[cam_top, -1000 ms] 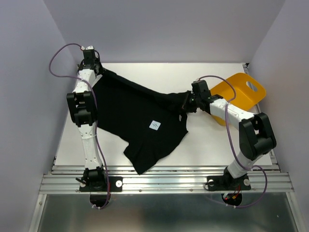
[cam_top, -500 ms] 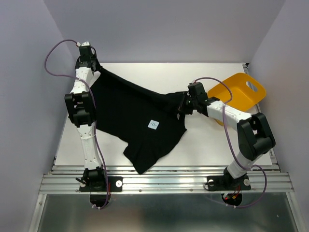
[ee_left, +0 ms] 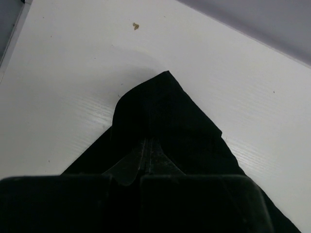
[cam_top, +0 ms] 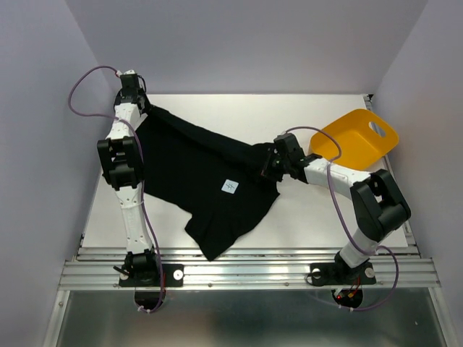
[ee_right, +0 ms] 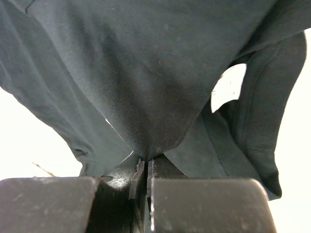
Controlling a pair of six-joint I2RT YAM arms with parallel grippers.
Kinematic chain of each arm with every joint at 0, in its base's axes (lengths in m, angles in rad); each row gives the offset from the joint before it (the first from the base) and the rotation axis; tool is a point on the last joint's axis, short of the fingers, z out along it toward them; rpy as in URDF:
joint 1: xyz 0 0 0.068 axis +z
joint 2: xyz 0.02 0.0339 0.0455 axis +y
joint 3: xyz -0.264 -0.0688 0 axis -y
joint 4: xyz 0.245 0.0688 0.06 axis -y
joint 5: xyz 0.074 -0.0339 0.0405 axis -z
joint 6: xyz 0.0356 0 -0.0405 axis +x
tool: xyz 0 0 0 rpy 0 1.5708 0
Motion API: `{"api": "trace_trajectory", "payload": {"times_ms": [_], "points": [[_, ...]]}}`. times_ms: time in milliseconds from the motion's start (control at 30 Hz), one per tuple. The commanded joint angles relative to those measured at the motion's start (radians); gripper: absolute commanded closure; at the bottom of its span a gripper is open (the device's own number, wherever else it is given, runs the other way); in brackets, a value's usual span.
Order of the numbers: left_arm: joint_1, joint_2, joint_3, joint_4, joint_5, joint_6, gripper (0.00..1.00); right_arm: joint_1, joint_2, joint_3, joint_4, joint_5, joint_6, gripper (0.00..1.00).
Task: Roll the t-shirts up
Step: Fold the T-shirt at the center of the board.
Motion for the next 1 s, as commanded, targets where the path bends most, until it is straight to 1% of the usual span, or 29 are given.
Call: {"api": "trace_trajectory", "payload": {"times_ms": [0, 267, 600, 967], "points": [[0.015, -0.054, -0.002, 0.002, -0.052, 0.022, 1.0, 0.009, -0.032, -0.016, 0.061, -0.009, 0.036, 0.99], [0.015, -0.055, -0.016, -0.023, -0.098, 0.028, 1.0, 0.027, -0.058, -0.037, 0.079, -0.038, 0.049, 0.99], [0.015, -0.072, -0.037, -0.029, -0.108, 0.022, 1.0, 0.027, -0.156, -0.037, 0.07, -0.063, 0.041, 0.99], [0.017, -0.111, -0.086, -0.024, -0.132, 0.017, 1.0, 0.072, -0.174, -0.065, 0.064, -0.098, 0.023, 0.99]]}}
